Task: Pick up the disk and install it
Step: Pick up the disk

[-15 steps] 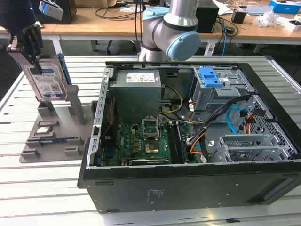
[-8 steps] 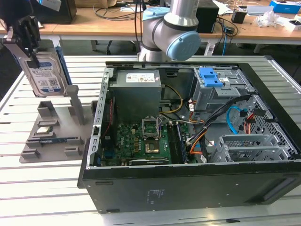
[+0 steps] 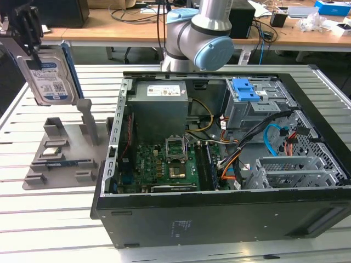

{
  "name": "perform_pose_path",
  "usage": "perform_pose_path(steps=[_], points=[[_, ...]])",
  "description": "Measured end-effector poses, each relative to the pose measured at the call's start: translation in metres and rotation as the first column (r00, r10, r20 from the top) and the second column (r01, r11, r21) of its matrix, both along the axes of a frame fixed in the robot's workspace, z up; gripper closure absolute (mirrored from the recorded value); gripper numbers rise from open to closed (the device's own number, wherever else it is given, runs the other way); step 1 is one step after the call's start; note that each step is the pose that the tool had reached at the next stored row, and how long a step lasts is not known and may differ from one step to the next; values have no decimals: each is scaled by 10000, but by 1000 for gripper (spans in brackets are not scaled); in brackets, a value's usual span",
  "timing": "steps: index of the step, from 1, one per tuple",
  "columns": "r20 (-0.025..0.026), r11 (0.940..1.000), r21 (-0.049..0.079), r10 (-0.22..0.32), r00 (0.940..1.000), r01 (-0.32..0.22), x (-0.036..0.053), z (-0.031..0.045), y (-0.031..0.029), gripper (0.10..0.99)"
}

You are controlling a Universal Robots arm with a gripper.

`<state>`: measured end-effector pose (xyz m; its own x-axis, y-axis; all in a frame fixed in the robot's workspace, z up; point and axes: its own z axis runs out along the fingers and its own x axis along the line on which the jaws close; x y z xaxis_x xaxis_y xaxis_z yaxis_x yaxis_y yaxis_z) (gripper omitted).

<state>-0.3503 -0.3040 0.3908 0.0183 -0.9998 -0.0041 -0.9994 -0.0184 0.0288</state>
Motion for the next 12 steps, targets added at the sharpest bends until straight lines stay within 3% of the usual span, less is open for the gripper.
perform_pose_path(steps=[12], points=[[0, 10000, 0, 0, 10000, 0, 0, 338, 6, 722]])
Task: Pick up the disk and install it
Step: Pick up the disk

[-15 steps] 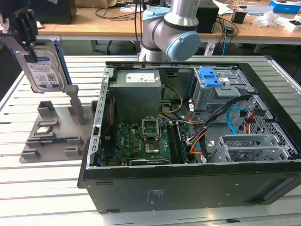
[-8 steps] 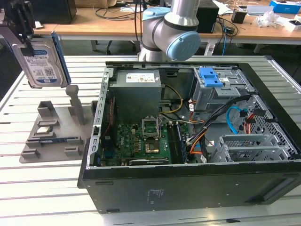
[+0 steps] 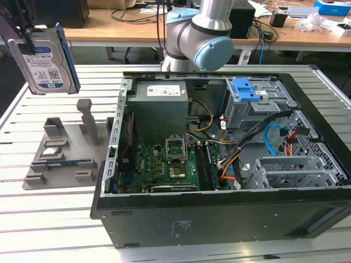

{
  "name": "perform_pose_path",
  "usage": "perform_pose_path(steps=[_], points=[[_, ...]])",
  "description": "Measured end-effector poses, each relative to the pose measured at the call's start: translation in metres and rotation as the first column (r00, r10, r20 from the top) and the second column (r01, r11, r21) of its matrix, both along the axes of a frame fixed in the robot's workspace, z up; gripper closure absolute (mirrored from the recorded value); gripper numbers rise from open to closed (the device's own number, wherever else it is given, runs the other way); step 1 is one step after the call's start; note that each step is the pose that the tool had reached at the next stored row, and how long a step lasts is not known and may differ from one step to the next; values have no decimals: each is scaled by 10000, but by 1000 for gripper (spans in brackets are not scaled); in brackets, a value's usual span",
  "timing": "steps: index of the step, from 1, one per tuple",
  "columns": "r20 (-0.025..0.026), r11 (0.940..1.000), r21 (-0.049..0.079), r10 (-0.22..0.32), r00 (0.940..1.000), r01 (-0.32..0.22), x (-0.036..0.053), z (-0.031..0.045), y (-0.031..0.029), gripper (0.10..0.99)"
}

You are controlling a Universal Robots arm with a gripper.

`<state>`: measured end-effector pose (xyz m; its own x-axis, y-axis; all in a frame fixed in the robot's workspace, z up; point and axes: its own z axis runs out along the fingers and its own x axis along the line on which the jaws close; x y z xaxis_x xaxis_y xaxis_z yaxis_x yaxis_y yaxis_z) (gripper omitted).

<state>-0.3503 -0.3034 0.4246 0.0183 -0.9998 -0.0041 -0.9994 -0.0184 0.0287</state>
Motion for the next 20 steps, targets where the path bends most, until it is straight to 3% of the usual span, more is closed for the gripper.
perform_pose_path(steps=[10, 14, 20], points=[[0, 10000, 0, 0, 10000, 0, 0, 278, 6, 722], [1, 10000, 0, 0, 10000, 0, 1, 471, 9, 722], [1, 10000, 1, 0, 10000, 0, 1, 653, 13, 722]])
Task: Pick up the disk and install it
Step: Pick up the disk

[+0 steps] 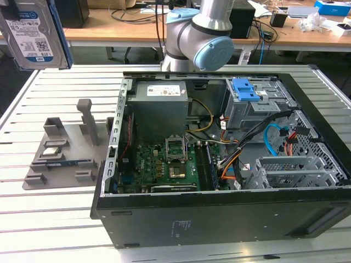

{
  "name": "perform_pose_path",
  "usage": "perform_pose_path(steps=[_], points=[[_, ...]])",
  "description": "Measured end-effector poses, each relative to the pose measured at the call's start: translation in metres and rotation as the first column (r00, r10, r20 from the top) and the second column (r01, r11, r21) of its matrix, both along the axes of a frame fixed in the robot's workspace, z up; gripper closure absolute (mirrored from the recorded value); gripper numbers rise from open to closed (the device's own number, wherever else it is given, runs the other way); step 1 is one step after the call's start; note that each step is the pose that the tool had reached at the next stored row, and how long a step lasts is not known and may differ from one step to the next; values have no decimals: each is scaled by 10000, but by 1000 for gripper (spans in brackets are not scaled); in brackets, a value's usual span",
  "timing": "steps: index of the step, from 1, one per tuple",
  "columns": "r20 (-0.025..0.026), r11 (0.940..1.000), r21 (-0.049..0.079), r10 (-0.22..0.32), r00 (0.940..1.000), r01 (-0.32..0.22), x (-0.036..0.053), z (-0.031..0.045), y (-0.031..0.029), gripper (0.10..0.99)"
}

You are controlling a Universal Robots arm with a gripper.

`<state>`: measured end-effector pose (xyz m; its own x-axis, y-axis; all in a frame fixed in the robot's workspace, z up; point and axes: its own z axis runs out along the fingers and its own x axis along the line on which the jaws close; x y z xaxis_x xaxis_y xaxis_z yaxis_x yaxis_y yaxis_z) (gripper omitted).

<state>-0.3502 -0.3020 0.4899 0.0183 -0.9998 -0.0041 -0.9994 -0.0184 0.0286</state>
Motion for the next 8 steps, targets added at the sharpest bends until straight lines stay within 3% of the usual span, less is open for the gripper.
perform_pose_path(steps=[8], points=[[-1, 10000, -1, 1, 10000, -1, 1, 186, 3, 722]])
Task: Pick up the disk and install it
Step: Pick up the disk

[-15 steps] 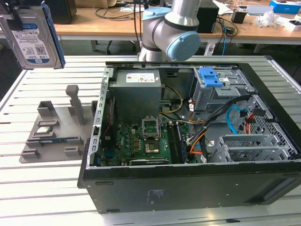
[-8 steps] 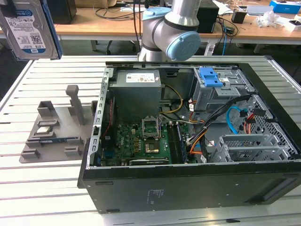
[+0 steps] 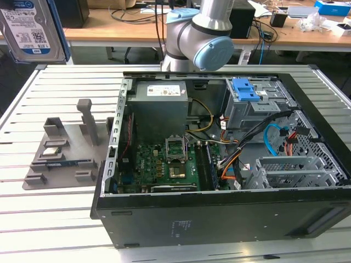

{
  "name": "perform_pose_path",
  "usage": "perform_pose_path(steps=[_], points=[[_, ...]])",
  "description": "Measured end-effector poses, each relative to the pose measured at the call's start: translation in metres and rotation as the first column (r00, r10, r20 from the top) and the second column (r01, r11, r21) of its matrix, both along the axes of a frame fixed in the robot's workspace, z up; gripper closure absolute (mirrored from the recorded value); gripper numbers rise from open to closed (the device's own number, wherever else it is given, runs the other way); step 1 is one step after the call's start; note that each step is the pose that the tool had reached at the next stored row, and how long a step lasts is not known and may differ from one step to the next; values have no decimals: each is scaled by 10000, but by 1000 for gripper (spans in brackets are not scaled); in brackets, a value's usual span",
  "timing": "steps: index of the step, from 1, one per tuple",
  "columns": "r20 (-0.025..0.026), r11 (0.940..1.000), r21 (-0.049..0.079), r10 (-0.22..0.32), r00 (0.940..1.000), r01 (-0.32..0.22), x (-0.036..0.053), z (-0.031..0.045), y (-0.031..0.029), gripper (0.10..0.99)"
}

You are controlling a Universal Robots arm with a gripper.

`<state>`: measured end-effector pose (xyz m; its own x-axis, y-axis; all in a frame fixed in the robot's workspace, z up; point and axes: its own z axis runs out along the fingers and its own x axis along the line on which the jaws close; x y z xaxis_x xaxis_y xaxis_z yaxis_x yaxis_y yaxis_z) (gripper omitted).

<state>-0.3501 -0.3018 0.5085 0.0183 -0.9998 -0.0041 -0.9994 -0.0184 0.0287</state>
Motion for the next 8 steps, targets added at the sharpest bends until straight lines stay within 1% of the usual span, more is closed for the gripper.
perform_pose_path(steps=[1, 2, 4, 6, 8], points=[[-1, 10000, 0, 0, 10000, 0, 0, 21, 0, 722], [0, 10000, 0, 0, 10000, 0, 0, 63, 1, 722], [1, 10000, 0, 0, 10000, 0, 0, 119, 1, 722], [0, 10000, 0, 0, 10000, 0, 0, 208, 3, 722], [0, 10000, 0, 0, 10000, 0, 0, 256, 3, 722]])
